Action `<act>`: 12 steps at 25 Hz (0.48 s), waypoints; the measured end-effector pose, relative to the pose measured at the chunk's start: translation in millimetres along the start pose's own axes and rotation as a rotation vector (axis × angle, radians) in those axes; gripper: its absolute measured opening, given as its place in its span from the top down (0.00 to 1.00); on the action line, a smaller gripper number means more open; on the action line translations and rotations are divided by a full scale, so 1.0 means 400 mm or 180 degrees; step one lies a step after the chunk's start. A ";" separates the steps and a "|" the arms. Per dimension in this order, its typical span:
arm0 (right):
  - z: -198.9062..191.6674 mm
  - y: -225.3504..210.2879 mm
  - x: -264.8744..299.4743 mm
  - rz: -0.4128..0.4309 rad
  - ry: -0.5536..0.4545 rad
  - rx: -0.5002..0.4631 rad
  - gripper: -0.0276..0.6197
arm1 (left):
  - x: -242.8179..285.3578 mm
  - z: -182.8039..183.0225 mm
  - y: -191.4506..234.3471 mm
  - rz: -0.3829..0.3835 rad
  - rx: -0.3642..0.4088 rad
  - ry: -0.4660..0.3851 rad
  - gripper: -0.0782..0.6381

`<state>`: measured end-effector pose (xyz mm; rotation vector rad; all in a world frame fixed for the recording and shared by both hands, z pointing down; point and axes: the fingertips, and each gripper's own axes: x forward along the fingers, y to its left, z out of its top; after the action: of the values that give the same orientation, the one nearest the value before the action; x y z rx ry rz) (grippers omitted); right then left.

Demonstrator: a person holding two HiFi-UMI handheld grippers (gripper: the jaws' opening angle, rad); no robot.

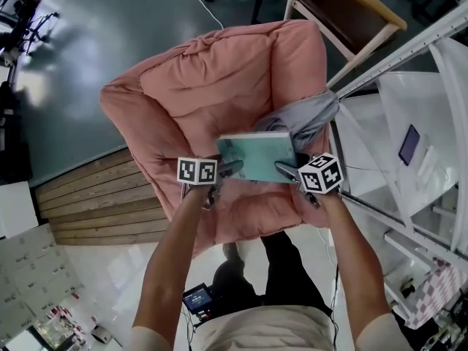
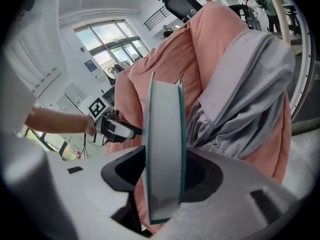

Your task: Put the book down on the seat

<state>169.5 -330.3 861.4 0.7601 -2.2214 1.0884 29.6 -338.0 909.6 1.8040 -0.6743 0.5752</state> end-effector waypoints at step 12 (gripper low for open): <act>-0.089 -0.104 0.067 -0.0444 0.0478 -0.0061 0.71 | 0.066 -0.089 0.036 -0.0041 -0.0244 0.0163 0.36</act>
<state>187.6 -329.0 919.6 0.7859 -2.0194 1.0202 36.5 -312.6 948.0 1.7155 -0.6411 0.5777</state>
